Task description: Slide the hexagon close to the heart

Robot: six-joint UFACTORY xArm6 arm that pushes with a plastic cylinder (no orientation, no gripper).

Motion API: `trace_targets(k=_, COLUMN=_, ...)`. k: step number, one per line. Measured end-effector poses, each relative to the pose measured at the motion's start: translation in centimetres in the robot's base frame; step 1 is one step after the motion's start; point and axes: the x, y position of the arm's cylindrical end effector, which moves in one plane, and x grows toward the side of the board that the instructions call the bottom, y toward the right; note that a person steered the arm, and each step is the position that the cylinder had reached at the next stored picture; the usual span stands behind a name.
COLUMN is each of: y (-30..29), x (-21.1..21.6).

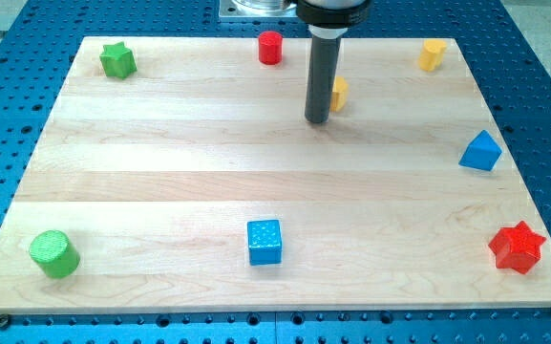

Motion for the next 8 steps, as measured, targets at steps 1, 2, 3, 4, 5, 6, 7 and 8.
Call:
trace_targets(k=1, y=1.4, x=-0.8)
trace_targets(k=2, y=6.2, x=-5.1)
trace_targets(k=3, y=9.3, x=-9.1)
trace_targets(k=4, y=8.7, x=-9.1)
trace_targets(k=5, y=8.2, x=-9.1)
trace_targets(k=6, y=7.7, x=-8.1)
trace_targets(k=7, y=5.0, x=-5.8)
trace_targets(k=8, y=-0.3, x=-7.2)
